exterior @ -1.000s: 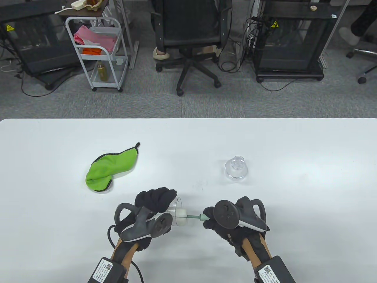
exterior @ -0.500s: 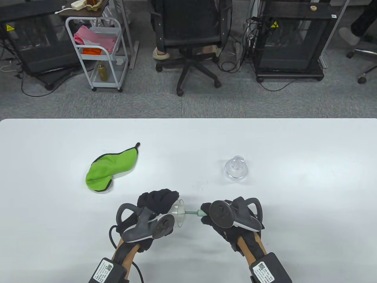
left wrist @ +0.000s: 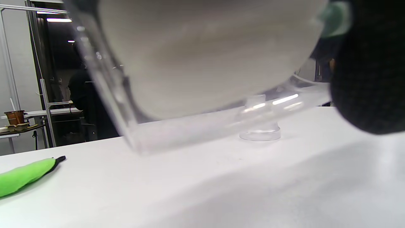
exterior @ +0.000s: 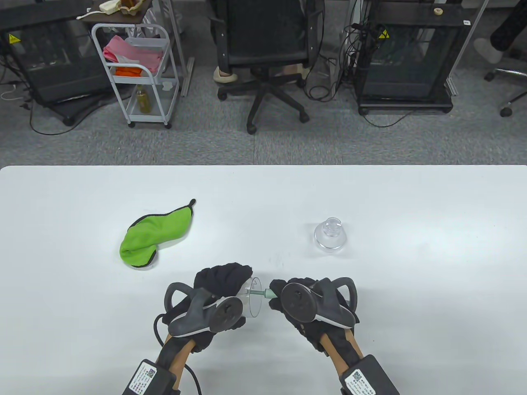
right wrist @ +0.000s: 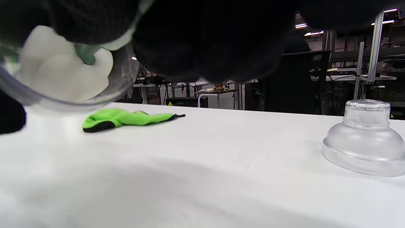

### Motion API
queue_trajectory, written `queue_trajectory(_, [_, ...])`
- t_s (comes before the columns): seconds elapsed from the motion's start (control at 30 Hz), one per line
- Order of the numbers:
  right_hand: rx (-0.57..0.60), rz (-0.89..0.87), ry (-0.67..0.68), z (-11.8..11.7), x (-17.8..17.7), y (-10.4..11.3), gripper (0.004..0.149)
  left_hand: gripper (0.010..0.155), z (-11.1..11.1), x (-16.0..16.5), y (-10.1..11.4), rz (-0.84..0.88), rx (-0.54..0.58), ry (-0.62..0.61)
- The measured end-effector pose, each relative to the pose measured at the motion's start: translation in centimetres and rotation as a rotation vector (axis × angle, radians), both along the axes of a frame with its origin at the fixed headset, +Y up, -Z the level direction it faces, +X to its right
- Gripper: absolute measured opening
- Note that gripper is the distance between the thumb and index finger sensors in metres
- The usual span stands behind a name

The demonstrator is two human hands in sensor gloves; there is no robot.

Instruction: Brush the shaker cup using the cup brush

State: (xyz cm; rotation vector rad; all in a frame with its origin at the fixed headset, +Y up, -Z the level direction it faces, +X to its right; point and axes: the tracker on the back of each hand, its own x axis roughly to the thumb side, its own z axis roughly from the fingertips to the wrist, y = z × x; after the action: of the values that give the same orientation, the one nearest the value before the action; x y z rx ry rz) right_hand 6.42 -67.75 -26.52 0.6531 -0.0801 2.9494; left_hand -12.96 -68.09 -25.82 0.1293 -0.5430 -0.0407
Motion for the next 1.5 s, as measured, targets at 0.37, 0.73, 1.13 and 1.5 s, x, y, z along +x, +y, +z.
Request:
queue_trajectory(0.37, [-0.058, -0.092, 0.056, 0.7, 1.3, 0.9, 0.052, 0.114, -0.2, -0.2, -0.1, 0.019, -0.027, 0.008])
queue_trajectory(0.73, [-0.220, -0.003, -0.021, -0.4, 3.3, -0.7, 0.052, 0.114, -0.3, 0.5, -0.6, -0.038, 0.006, 0.009])
queue_trajectory(1.13, [-0.074, -0.048, -0.059, 0.2, 4.7, 1.0, 0.052, 0.114, -0.2, 0.0, -0.7, -0.066, 0.003, 0.019])
queue_trajectory(1.5, [-0.234, -0.035, -0.017, 0.8, 4.5, 0.4, 0.052, 0.115, -0.1, -0.9, -0.3, -0.030, 0.009, 0.030])
